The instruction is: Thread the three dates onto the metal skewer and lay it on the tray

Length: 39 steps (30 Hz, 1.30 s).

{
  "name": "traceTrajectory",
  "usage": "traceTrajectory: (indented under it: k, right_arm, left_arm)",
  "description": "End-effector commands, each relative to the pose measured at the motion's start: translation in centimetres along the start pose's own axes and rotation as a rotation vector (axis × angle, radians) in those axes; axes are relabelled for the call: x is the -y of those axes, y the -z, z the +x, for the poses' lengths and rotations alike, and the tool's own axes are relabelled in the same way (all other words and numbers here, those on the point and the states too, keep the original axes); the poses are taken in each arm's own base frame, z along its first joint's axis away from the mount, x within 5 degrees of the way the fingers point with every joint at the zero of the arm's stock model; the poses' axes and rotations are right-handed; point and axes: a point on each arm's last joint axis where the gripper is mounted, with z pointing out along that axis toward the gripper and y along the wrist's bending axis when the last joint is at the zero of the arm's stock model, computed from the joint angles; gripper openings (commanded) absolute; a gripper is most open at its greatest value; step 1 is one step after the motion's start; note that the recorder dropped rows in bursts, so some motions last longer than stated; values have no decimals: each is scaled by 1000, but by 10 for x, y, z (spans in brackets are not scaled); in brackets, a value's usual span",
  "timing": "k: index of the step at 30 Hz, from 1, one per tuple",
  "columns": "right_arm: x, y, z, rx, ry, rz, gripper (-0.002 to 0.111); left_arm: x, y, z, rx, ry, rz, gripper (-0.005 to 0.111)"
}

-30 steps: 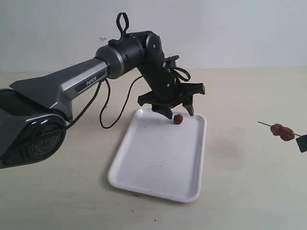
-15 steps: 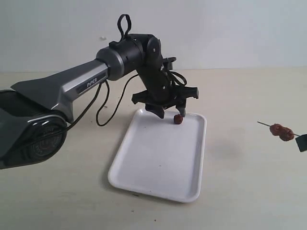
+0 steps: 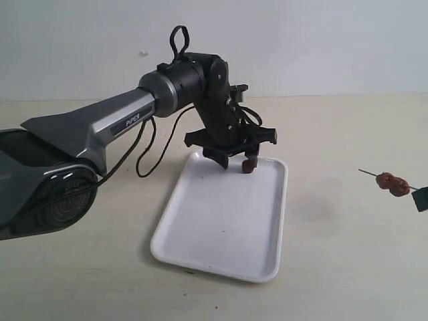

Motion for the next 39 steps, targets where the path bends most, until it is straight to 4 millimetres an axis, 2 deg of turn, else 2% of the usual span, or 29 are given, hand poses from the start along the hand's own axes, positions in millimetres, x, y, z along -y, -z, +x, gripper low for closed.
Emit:
traceTrajectory:
  k: [1,6,22,31,39]
  right_arm:
    - [1,2,-2,32,-9,3,0]
    - [1,2,-2,32,-9,3,0]
    - [1,2,-1,30,-9,2,0]
    - [1,2,-1,30,-9,2,0]
    - [1,2,-1,26,-9,2,0]
  left_arm:
    - [7,2,-1,36,-77,-27,56]
    - [17,0,1,62,-111,-23,56]
    - [17,3,1,65,-118,-26,61]
    - [22,17,-7,111,-117,-11,61]
    - [20,15,-3,70,-120,-25,61]
